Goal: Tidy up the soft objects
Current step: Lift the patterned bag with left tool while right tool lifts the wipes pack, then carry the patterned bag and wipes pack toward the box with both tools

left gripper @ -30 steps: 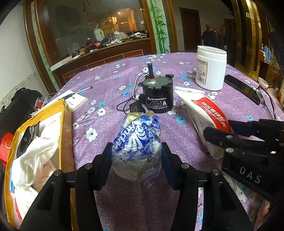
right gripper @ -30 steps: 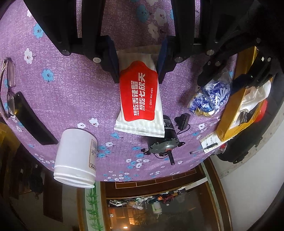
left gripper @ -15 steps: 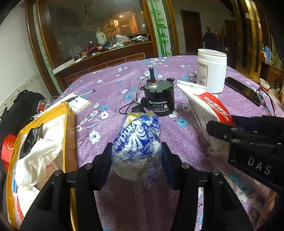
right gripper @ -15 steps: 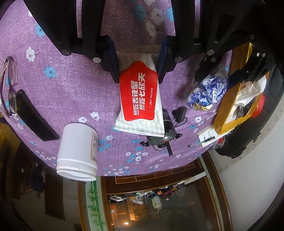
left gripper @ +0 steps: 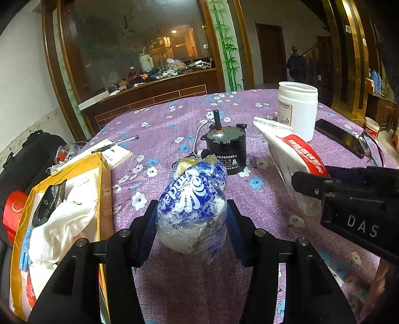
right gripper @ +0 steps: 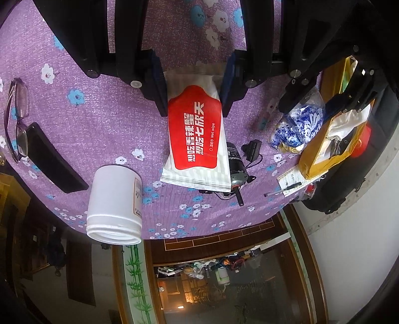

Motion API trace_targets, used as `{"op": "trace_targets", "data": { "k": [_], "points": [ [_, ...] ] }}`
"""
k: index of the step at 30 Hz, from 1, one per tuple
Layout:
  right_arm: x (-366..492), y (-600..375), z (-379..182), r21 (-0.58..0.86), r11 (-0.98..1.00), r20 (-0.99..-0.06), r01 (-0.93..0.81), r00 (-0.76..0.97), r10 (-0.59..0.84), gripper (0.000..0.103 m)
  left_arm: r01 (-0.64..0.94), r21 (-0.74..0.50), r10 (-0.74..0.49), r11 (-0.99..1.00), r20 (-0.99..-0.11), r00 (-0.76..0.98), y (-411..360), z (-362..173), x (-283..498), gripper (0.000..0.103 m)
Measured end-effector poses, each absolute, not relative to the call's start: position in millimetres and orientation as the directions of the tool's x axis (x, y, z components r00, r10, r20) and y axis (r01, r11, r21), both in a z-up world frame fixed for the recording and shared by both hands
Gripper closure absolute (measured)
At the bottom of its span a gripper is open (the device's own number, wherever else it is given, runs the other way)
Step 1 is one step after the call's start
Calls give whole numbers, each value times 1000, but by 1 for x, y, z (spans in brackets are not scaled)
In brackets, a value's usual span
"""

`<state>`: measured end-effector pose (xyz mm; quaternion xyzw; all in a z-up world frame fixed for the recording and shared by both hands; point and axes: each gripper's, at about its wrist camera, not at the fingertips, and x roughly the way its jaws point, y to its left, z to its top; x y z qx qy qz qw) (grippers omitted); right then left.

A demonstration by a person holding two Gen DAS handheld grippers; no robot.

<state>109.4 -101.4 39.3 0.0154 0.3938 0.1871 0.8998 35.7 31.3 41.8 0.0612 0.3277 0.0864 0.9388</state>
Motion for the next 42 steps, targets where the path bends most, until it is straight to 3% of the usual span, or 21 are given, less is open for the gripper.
{"op": "trace_targets", "data": {
  "k": [42],
  "points": [
    [88,-102,69,197,906,-589,-374,694,414,62,-241,51,240,969,-424,874,64,79,7,52]
  ]
}}
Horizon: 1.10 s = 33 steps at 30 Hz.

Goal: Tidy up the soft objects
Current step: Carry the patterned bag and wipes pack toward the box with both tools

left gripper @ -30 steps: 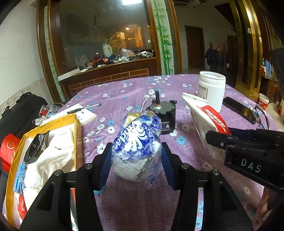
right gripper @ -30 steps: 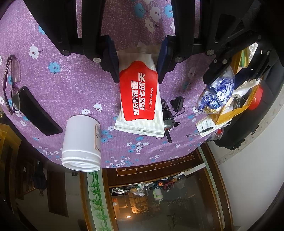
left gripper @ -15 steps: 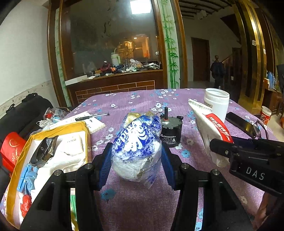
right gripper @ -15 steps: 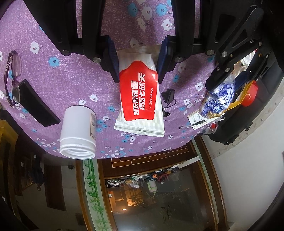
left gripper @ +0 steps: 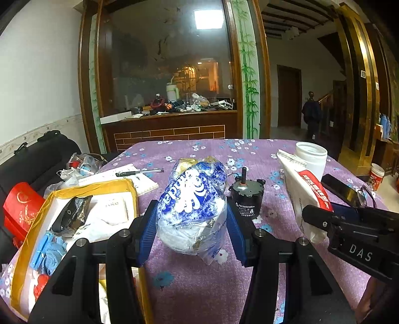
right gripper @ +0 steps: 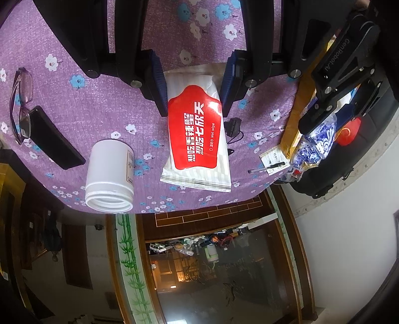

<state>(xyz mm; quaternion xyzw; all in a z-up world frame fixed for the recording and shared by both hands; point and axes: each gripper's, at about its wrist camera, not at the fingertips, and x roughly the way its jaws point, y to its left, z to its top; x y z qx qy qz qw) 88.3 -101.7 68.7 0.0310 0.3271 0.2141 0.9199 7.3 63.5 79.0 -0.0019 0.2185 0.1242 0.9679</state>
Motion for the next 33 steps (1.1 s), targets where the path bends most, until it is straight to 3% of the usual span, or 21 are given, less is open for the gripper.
{"op": "trace_targets", "data": {
  "k": [33],
  "points": [
    [62,-89,89,153,872,-487,-465,732,476,62,-323,6,302,946,-371,878,81,86,-3,52]
  ]
}}
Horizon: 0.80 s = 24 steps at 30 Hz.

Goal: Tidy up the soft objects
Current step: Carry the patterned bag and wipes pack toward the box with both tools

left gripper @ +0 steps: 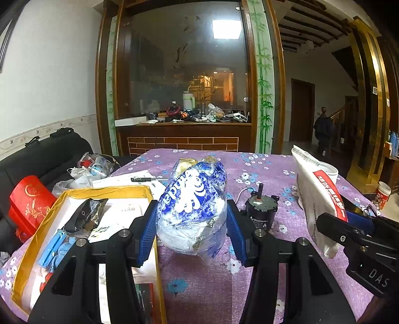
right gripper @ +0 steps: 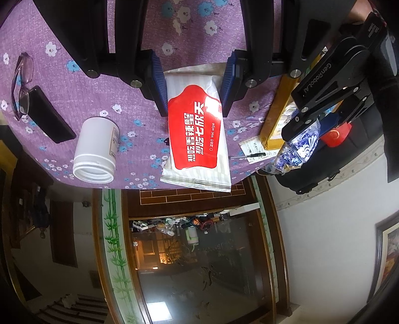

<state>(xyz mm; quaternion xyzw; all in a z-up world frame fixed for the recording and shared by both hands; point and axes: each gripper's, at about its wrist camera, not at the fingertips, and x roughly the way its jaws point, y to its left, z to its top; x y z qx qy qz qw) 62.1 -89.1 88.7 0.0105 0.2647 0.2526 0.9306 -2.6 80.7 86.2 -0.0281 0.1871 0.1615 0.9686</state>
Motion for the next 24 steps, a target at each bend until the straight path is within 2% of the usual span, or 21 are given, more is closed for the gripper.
{"op": "trace_targets", "data": {
  "k": [24],
  "points": [
    [59,-88,89,140,872,-467,-469,745,476,62,-380,3,354,925,-370,859,107,98,-32,52]
  ]
}}
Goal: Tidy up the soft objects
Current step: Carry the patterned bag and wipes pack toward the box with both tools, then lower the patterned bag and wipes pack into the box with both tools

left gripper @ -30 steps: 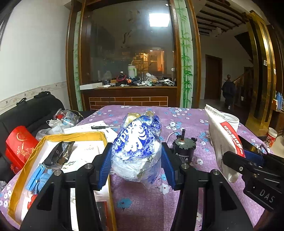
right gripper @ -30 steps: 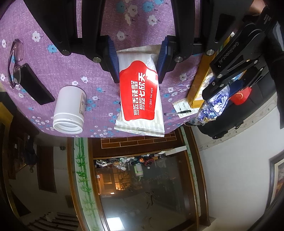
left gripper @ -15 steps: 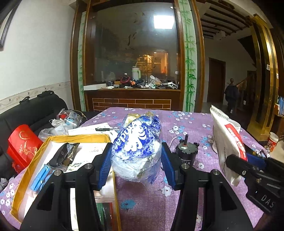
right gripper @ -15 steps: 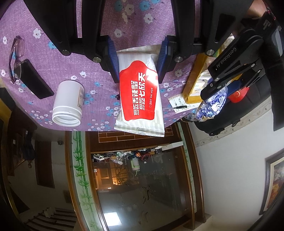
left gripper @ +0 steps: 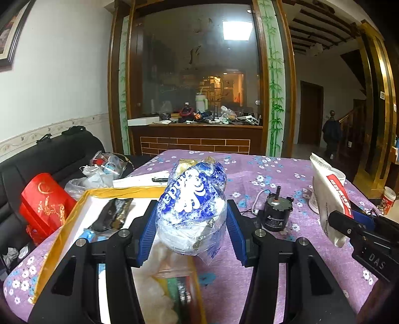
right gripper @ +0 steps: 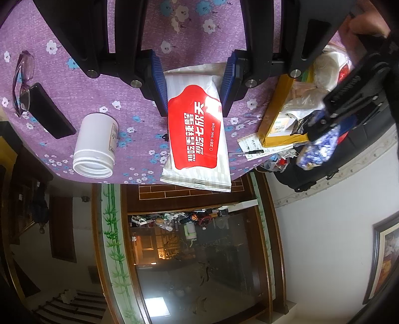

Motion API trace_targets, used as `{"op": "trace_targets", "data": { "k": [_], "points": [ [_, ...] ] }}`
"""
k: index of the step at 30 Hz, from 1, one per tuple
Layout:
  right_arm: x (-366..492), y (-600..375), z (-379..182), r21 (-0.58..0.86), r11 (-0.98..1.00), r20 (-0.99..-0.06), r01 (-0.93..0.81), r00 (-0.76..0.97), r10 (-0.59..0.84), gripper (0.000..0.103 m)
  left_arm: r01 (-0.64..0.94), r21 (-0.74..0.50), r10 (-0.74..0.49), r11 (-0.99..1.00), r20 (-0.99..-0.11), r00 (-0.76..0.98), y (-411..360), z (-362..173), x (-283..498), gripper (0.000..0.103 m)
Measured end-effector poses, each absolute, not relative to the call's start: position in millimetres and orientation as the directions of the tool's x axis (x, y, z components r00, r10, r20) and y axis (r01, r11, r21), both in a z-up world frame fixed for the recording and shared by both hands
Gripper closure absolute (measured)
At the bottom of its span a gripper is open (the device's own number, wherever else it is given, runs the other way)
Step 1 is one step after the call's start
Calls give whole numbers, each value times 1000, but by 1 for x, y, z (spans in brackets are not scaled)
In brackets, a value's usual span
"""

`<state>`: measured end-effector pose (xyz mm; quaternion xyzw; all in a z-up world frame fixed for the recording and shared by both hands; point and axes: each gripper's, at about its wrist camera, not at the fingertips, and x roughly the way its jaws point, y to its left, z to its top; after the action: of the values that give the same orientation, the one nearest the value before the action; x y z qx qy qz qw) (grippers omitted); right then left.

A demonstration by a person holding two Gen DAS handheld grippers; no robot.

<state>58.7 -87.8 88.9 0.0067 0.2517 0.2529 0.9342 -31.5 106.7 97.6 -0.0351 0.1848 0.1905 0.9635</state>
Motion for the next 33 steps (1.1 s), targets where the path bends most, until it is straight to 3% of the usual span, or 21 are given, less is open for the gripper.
{"op": "trace_targets", "data": {
  "k": [14,33],
  "points": [
    [52,-73,93,178,859,-490,-481,714,501,62,-480,-48,432,876,-364,825,169,101,-72,52],
    [-4,44,91,226,699,-567,-679,491,661,62,-570,-102,474,816,-447,759,233,68,-99,52]
  ]
}}
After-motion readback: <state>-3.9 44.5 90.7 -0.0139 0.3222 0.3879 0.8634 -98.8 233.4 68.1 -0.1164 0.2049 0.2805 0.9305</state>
